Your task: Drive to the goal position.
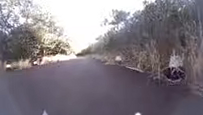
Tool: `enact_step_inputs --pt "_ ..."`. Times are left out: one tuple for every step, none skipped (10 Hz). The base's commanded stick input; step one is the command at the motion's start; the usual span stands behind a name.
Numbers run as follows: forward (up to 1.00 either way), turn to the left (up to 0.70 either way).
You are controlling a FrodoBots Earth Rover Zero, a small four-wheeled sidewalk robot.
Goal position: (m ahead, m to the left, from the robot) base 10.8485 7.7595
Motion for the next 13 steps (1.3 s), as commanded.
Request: enact_step_inputs --pt "0.85 -0.33" --pt "0.85 -0.25" --pt "0.85 -0.16" --pt "0.85 -0.1" --pt "0.85 -0.1" --pt "0.85 -0.1" --pt "0.85 -0.1" --pt "0.85 -0.1" --pt "0.85 -0.1" --pt "0.85 -0.09" --pt "0.85 -0.08" --pt "0.85 -0.06" --pt "0.85 -0.05"
